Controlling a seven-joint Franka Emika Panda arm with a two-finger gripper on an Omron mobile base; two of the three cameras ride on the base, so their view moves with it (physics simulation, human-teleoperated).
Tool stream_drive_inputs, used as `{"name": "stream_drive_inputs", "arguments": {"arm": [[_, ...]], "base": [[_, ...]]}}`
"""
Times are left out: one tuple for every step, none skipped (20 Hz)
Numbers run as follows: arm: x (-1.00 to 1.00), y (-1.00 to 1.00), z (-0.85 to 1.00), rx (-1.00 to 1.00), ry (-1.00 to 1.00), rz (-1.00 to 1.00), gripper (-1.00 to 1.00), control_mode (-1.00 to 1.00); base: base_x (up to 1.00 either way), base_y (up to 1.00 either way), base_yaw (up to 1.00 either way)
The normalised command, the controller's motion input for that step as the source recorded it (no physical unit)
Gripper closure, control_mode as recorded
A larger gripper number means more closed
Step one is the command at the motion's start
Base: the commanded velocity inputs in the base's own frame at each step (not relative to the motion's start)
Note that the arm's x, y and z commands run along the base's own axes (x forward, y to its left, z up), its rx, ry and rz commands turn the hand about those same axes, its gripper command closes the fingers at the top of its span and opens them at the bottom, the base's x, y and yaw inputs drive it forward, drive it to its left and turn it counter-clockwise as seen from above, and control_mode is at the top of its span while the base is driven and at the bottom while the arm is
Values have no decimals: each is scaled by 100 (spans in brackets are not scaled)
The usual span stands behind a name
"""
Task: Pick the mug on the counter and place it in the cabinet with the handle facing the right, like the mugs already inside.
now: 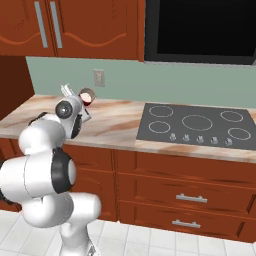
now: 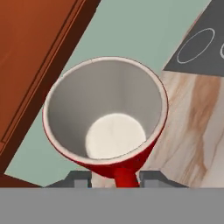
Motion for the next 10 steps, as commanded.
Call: {"name": "stream_drive_inputs", "arguments": {"arm": [[-18, 0, 0, 3, 10, 6, 100, -100], [-18, 0, 0, 2, 11, 6, 100, -100], [-18, 0, 0, 0, 11, 6, 100, -100], [-16, 0, 6, 0, 11, 6, 100, -100], [-13, 0, 9, 0, 10, 6, 100, -100], [-11, 0, 9, 0, 11, 6, 100, -100], [-8, 0, 9, 0, 11, 6, 100, -100], [-10, 0, 4, 0, 11, 6, 100, -100], [-6, 0, 4, 0, 13, 5, 100, -100], [-6, 0, 3, 0, 14, 5, 100, -100]], "base": [[0, 0, 0], [0, 0, 0], [0, 0, 0], [0, 0, 0], [0, 0, 0], [0, 0, 0], [0, 0, 0], [0, 0, 0], [0, 0, 0], [0, 0, 0]]}}
